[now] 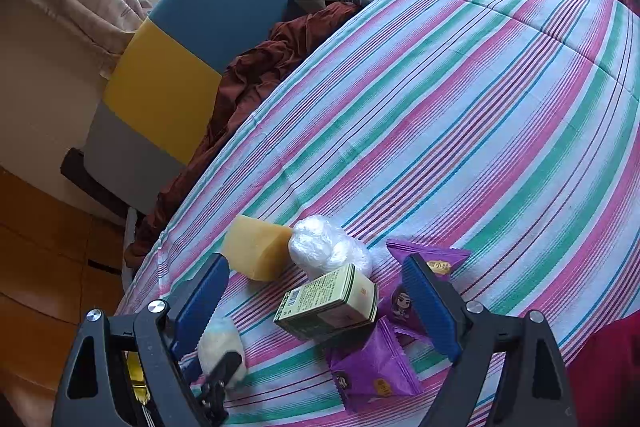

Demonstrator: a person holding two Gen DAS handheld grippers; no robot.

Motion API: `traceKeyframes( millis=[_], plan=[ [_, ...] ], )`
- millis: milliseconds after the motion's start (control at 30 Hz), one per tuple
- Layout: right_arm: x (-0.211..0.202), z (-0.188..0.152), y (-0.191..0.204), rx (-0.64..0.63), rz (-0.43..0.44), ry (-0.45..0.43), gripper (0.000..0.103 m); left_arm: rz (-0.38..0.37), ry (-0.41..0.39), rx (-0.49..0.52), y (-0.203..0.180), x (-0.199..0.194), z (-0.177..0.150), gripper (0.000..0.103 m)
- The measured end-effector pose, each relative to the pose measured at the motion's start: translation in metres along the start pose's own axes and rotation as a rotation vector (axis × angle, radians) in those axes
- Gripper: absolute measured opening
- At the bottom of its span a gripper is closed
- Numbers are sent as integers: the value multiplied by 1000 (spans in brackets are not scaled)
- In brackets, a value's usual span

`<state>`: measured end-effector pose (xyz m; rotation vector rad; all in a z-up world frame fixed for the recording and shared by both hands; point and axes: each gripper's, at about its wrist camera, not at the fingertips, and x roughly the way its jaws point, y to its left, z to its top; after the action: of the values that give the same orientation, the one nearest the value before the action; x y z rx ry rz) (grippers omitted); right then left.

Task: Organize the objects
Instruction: 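Grasp the cream knit sock with the left tool and lift it, then grasp the purple snack packet with the right tool while the left holds the sock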

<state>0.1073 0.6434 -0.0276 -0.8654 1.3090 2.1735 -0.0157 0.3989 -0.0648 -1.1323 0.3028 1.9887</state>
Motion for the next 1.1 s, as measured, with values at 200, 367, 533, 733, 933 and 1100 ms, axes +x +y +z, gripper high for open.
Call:
traceKeyframes(
  millis=[200, 367, 533, 733, 933, 1100],
  plan=[
    [7, -3, -2, 26, 45, 58, 90, 30, -66, 30, -5, -17, -37, 53],
    [12, -14, 3, 3, 47, 157, 90, 16, -105, 55, -1, -15, -40, 53],
    [13, -27, 24, -167, -182, 242, 90, 6, -122, 54, -1, -16, -43, 53],
    [43, -43, 29, -267, -359, 347, 88, -13, -130, 42, 2, -17, -44, 53],
    [60, -53, 34, -313, -361, 381, 63, -22, -136, 40, 4, -17, -46, 53],
    [67, -64, 43, -386, -365, 373, 61, -26, -136, 38, 5, -17, -46, 53]
  ],
)
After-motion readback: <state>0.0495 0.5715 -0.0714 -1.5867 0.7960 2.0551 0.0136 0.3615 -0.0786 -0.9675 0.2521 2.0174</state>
